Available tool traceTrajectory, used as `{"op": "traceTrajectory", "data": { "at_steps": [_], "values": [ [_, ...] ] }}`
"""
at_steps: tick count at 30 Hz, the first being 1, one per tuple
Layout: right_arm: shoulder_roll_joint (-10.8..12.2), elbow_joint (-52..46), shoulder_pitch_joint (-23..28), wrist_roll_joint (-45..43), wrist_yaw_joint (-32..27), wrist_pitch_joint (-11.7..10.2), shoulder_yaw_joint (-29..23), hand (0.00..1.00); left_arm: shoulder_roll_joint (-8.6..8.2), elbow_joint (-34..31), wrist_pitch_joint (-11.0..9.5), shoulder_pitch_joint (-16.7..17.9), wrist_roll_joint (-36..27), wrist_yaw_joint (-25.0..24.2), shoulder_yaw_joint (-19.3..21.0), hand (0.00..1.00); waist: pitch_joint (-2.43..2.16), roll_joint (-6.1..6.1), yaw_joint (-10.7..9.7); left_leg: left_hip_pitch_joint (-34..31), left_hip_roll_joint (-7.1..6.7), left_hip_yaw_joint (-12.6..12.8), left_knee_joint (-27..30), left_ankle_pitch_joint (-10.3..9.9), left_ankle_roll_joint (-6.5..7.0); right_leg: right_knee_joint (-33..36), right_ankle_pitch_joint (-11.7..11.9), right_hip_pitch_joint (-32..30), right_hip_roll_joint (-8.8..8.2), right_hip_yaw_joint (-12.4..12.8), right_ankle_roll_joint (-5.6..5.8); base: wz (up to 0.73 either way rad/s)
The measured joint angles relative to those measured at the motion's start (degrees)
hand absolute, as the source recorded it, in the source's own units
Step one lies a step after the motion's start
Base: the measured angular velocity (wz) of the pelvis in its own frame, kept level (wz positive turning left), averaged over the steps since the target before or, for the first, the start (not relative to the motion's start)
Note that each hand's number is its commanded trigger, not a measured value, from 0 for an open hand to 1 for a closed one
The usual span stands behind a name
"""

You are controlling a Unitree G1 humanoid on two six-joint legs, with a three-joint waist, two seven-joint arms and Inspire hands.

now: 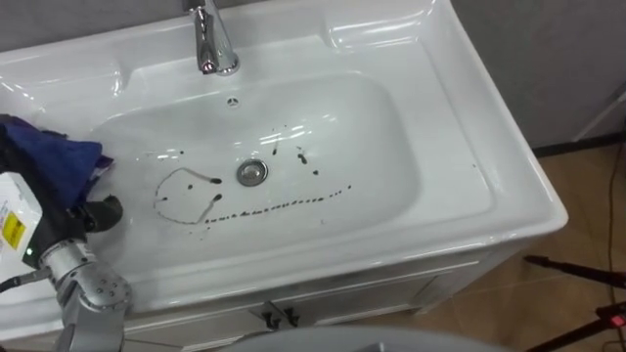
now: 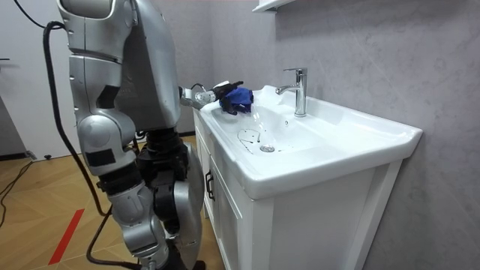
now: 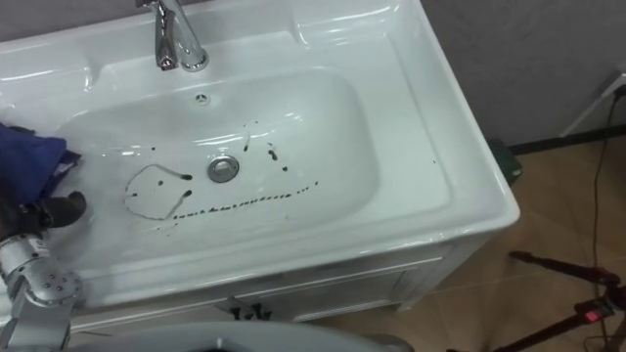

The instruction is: Wipe basin

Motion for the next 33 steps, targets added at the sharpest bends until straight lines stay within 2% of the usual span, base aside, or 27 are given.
{"op": "traceTrajectory", "data": {
  "at_steps": [8,12,17,24,27,31,33],
  "values": [
    [-0.1,0.0,0.4,-0.4,1.3,0.5,0.0,0.00,0.00,-0.1,1.2,-0.3,0.0,-3.6,0.0,0.00,0.00,-0.21,-0.4,0.2,0.00,0.1,0.0,0.0,0.00,0.0,0.0,0.2,-0.04,0.0,0.00,0.00],
    [-0.2,0.0,0.4,-0.4,1.2,1.7,0.0,0.00,0.00,0.0,2.4,-0.9,0.1,-3.9,0.0,0.00,0.06,-0.34,-0.5,0.1,0.04,0.2,0.1,0.0,0.00,0.1,0.0,0.0,-0.04,0.0,0.00,0.00],
    [-0.2,-0.1,0.7,0.1,0.0,2.6,0.0,0.00,0.07,2.2,3.3,-2.7,0.1,-3.1,0.1,0.00,0.07,-0.20,-0.3,0.1,0.03,0.1,0.1,0.0,0.00,0.1,0.0,0.0,-0.01,0.1,0.00,0.00],
    [-0.4,-0.4,1.1,0.1,-1.9,3.8,0.1,0.00,0.21,2.1,5.0,-2.7,0.0,0.5,0.8,0.00,-0.09,0.36,0.3,0.2,0.08,0.2,0.1,0.0,0.00,0.1,0.0,0.0,0.10,0.8,0.00,-0.03],
    [-0.4,-0.4,1.2,0.0,-3.2,3.8,0.0,0.00,0.93,2.1,5.0,-2.8,-0.1,2.6,3.0,0.00,0.02,0.56,0.2,0.2,0.08,0.2,0.1,0.0,0.00,0.1,0.0,-0.1,0.11,0.9,-0.01,0.00],
    [-0.4,-0.4,1.3,-0.1,-4.0,4.3,0.0,0.00,3.24,2.0,5.3,-2.8,0.1,3.5,6.2,0.00,-0.03,0.88,0.8,0.2,0.06,0.2,0.0,0.0,0.01,0.0,0.0,-0.2,0.12,1.2,-0.01,-0.01],
    [-0.4,-0.4,1.5,-0.1,-4.0,4.4,0.0,0.00,3.80,1.6,5.4,-2.8,0.1,4.1,6.7,0.00,-0.11,1.11,1.3,0.2,0.05,0.2,0.0,0.0,0.01,0.1,0.0,-0.3,0.11,1.3,-0.01,-0.02]
  ]
}}
